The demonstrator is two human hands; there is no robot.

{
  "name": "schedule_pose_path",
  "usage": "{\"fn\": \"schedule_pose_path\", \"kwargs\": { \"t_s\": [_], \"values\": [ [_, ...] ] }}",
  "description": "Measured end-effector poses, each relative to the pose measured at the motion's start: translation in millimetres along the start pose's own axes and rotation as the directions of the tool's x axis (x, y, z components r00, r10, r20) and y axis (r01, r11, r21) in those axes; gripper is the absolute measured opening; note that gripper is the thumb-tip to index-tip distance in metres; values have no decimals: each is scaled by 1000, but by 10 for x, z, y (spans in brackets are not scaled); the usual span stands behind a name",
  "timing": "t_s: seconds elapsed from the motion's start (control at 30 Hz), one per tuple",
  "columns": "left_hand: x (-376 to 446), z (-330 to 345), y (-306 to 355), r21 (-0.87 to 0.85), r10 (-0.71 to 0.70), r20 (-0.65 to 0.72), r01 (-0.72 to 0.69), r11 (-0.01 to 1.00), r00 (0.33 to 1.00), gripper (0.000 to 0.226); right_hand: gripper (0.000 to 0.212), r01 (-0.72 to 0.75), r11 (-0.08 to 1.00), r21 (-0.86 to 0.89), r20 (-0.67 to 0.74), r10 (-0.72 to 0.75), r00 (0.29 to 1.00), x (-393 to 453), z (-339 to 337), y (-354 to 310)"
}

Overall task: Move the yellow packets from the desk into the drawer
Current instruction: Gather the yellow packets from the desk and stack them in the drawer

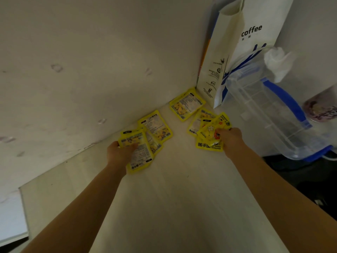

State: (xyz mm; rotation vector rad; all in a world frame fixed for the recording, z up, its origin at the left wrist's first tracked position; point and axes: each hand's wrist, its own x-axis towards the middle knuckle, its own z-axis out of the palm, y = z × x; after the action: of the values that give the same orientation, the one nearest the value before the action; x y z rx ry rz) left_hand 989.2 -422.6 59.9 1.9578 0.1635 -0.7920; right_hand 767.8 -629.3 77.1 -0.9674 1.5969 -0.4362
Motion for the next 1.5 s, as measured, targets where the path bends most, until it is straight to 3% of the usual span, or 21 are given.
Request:
{"fn": "schedule_pose_path", "kwargs": {
  "t_s": [0.07,0.2,0.4,1.0,1.3,1.5],
  "values": [
    [-41,-28,-17,-6,6,13,-6,1000,1000,22,34,2,1000,3,17,-2,1000,-3,-47,58],
    [-143,-81,-69,4,21,55,-21,1000,998,22,14,-22,1000,-3,45,22,999,-89,-126,142],
    [-344,-193,-184,26,40,97,-42,999,994,22,16,-22,1000,1,105,22,994,-239,-234,277],
    [-1002,-537,-574,-73,39,172,-27,997,984,23,16,110,993,-48,23,-109,994,-837,-630,566],
    [-1331,-791,-983,-84,50,329,-24,996,943,19,13,72,997,35,14,-72,997,-1727,-836,1226],
    [-1576,-1187,-1331,-61,33,465,-5,998,885,15,17,16,978,209,-92,4,996,-2552,-768,1941]
  ]
}}
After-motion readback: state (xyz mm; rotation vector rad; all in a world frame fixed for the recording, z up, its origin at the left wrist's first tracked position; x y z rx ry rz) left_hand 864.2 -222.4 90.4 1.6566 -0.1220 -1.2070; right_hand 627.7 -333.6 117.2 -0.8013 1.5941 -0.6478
